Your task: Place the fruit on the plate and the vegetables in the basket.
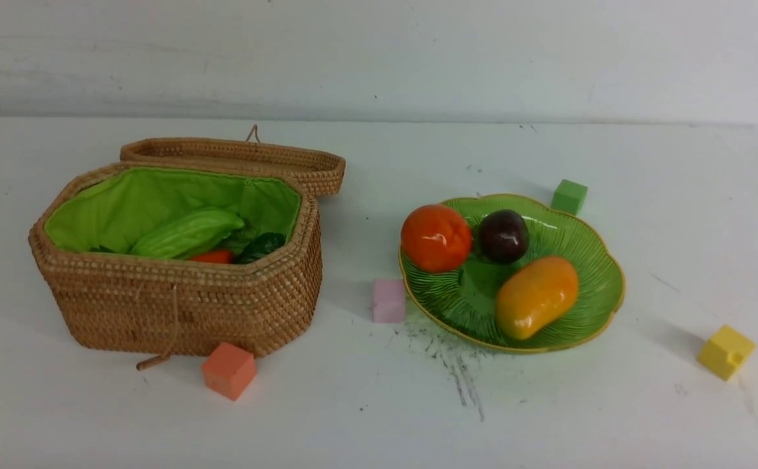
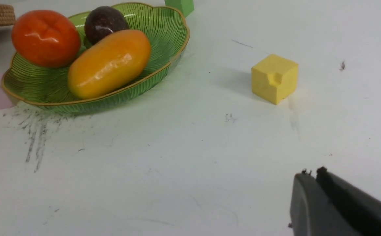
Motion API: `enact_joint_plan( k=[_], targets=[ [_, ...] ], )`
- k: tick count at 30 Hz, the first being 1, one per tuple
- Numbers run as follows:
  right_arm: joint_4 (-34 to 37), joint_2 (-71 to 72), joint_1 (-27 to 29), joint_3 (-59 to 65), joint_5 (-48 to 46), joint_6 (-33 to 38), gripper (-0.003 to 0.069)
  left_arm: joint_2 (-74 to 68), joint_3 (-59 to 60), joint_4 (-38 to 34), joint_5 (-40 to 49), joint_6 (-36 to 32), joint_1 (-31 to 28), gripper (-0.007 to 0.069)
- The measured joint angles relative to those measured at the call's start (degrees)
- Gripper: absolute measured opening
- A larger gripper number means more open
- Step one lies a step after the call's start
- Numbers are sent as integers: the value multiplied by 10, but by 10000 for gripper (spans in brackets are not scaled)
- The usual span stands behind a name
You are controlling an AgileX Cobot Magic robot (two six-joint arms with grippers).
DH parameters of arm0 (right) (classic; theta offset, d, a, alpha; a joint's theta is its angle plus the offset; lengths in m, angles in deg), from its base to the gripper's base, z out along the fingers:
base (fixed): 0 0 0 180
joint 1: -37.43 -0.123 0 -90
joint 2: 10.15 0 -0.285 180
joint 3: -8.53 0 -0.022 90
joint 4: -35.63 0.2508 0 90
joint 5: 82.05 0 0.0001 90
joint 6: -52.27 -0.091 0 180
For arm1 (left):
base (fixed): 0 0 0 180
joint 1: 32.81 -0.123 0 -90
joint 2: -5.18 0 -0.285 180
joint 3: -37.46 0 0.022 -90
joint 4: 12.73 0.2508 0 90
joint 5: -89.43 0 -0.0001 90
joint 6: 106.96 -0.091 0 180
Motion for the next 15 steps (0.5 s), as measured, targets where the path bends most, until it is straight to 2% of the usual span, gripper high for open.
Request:
enact_joint_plan(
  k=[15],
  targets=[
    [0, 0, 0, 0, 0, 0, 44, 0, 0, -1, 0, 2, 0, -13]
  ],
)
